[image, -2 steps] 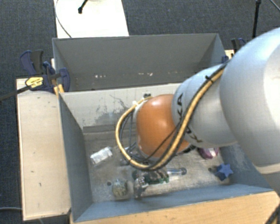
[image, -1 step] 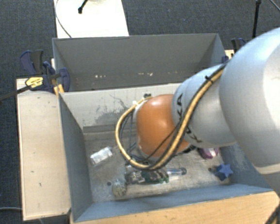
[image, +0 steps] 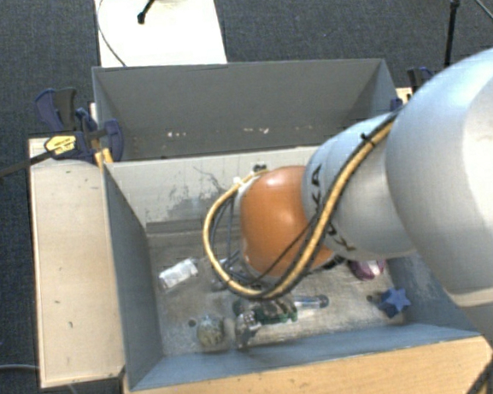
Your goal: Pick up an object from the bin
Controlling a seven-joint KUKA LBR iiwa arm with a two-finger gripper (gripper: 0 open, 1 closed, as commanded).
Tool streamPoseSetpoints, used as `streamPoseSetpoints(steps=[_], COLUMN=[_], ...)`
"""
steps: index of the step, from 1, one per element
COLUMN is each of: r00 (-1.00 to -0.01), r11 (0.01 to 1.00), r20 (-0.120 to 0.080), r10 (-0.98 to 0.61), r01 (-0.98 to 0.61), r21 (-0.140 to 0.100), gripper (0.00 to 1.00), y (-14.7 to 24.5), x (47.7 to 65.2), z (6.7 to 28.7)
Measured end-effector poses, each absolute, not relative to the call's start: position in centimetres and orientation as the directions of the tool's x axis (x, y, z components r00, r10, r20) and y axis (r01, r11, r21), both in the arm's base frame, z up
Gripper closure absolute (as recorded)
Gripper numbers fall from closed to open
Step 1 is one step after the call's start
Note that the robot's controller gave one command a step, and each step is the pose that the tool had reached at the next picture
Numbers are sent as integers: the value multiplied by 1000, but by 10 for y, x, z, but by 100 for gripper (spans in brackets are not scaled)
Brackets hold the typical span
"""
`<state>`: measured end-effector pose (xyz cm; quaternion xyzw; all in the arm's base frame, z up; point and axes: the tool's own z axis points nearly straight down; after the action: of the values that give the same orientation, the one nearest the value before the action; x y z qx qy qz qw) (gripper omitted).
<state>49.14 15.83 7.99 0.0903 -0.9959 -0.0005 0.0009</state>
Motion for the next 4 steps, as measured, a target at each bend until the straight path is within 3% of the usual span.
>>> streamPoseSetpoints(steps=[1,2,3,4], r00=[-984,-985,-949,-948], r11=[984,985,949,949], r20=[2,2,-11,-12], r10=[-177,-175,-316,-317], r01=[-177,-175,-316,-317], r21=[1,1,-2,-2], gripper=[100,0,0,100], y=[158,158,33,36], x=[491,491,487,488], z=[80,80,73,74])
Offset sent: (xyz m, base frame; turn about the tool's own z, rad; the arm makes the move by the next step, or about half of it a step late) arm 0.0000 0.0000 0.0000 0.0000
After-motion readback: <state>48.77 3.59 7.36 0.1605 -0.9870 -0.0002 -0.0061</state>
